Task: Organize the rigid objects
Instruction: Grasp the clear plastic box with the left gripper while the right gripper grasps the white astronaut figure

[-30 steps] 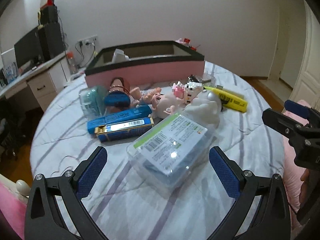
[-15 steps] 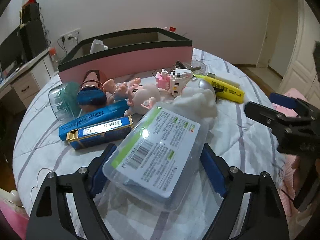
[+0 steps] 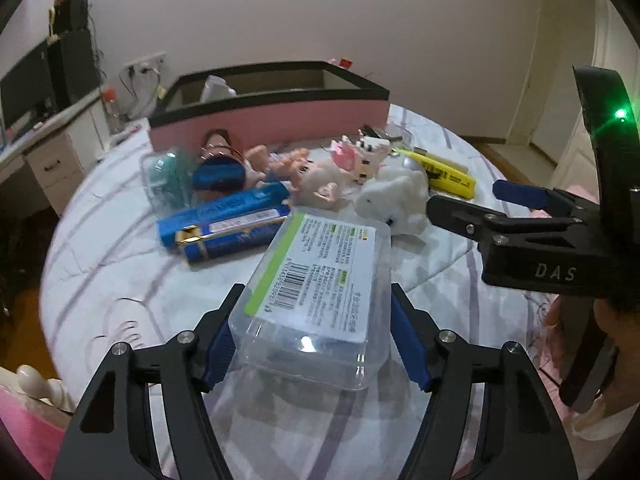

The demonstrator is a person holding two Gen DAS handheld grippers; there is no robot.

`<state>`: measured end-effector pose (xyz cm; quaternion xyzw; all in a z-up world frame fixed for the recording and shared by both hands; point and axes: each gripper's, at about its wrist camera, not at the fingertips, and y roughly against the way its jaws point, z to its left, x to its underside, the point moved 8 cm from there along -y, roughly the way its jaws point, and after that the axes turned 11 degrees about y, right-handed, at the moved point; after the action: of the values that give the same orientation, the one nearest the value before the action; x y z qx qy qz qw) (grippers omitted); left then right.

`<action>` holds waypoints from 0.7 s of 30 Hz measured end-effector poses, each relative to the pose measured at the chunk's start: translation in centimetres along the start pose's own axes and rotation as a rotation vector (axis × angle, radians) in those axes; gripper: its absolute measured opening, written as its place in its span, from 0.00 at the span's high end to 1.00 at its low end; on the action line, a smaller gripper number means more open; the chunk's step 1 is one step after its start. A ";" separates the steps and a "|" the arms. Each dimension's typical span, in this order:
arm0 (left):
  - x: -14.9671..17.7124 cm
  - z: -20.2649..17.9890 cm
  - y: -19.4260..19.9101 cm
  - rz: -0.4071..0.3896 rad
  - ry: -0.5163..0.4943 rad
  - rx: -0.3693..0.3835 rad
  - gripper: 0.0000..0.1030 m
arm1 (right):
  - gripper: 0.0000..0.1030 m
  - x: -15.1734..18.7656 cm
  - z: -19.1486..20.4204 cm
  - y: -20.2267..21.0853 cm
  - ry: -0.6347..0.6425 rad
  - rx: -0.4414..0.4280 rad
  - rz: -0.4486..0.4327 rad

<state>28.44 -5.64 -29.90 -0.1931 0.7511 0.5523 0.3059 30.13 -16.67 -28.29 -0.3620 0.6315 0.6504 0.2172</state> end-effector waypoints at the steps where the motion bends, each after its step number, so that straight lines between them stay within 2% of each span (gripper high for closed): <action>1: -0.1 0.0 -0.2 -0.001 0.006 0.000 0.32 | 0.00 0.1 0.1 -0.1 -0.001 -0.001 0.006; 6: -0.7 -0.2 -1.6 0.008 0.024 0.018 0.29 | 0.00 0.4 -0.1 0.1 0.001 0.020 0.018; 8: -0.8 -0.3 -1.8 -0.002 0.028 0.025 0.38 | 0.00 0.4 -0.3 0.1 -0.007 0.021 0.022; 13: -0.4 0.2 -0.2 -0.031 0.026 0.011 0.38 | 0.00 0.2 0.1 -0.2 -0.025 0.021 0.029; 18: -0.8 2.3 2.5 -0.087 0.021 -0.067 0.38 | 0.00 -0.7 2.0 -1.1 -0.045 -0.014 0.030; 21: -1.0 3.8 2.7 -0.087 0.050 -0.080 0.38 | 0.00 -1.2 3.0 -2.4 -0.052 -0.032 0.058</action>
<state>28.41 -1.23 -28.04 -0.2513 0.7266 0.5632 0.3029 32.12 -13.24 -29.19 -0.3300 0.6254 0.6755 0.2090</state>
